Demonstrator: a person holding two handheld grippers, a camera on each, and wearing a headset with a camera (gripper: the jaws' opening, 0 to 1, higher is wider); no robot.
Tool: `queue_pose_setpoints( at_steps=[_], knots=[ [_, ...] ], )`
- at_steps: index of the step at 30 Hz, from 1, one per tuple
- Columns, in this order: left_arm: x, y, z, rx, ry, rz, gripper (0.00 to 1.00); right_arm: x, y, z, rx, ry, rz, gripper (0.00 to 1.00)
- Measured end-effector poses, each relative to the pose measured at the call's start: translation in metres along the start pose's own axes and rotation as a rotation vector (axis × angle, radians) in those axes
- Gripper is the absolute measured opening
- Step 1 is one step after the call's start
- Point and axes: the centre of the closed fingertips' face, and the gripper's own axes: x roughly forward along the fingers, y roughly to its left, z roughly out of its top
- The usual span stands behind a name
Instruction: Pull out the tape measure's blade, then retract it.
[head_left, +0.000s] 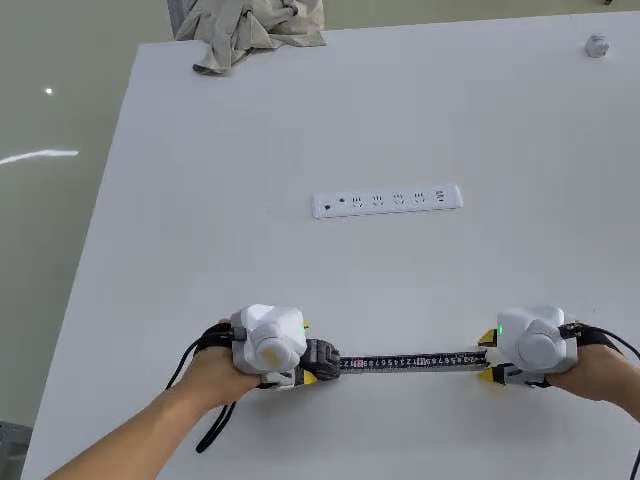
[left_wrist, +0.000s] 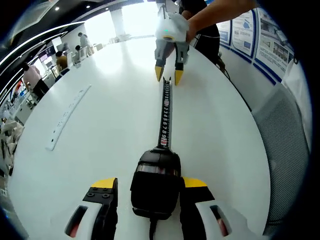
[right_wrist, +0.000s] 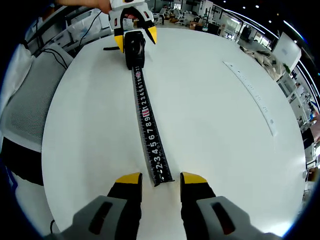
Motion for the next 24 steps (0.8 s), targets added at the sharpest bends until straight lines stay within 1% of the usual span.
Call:
queue_pose_setpoints(
  at_steps=[2,3,5,7,9,12,13,14,15,17,18,20,22,24],
  knots=[
    [-0.001,0.000,-0.001,-0.016,0.001,0.009,0.49,-0.001,0.000,0.000,0.013,-0.007,-0.008,0.31],
    [-0.002,-0.001,0.001,-0.050,-0.015,0.014,0.52,-0.002,0.000,0.000,0.025,-0.010,-0.012,0.31],
    [-0.004,0.001,0.003,-0.105,-0.049,0.038,0.55,-0.003,0.000,0.001,0.044,-0.022,-0.020,0.33],
    [-0.006,0.000,0.001,-0.105,-0.047,0.045,0.55,-0.003,0.001,0.002,0.065,-0.026,-0.026,0.36],
    [-0.007,-0.002,-0.001,-0.112,-0.044,0.054,0.56,-0.004,0.003,0.005,0.083,-0.039,-0.035,0.37],
    [-0.011,-0.001,-0.001,-0.171,-0.063,0.084,0.57,-0.006,0.004,0.009,0.136,-0.074,-0.051,0.38],
    [-0.013,0.000,-0.001,-0.202,-0.082,0.098,0.58,-0.007,0.003,0.010,0.156,-0.084,-0.062,0.38],
    [-0.014,0.001,-0.002,-0.227,-0.086,0.108,0.58,-0.007,0.004,0.011,0.173,-0.091,-0.065,0.39],
    [-0.015,0.001,-0.004,-0.247,-0.089,0.118,0.60,-0.006,0.005,0.011,0.208,-0.098,-0.073,0.40],
    [-0.017,0.001,-0.007,-0.256,-0.088,0.132,0.61,-0.008,0.004,0.013,0.233,-0.121,-0.090,0.41],
    [-0.018,-0.001,-0.008,-0.269,-0.090,0.139,0.62,-0.008,0.005,0.014,0.269,-0.140,-0.096,0.42],
    [-0.020,-0.003,-0.011,-0.287,-0.085,0.157,0.63,-0.008,0.004,0.011,0.289,-0.137,-0.109,0.43],
    [-0.020,-0.005,-0.013,-0.310,-0.088,0.164,0.65,-0.008,0.005,0.011,0.316,-0.152,-0.117,0.45],
    [-0.022,-0.007,-0.014,-0.336,-0.090,0.183,0.65,-0.009,0.007,0.011,0.333,-0.158,-0.120,0.45]
  ],
)
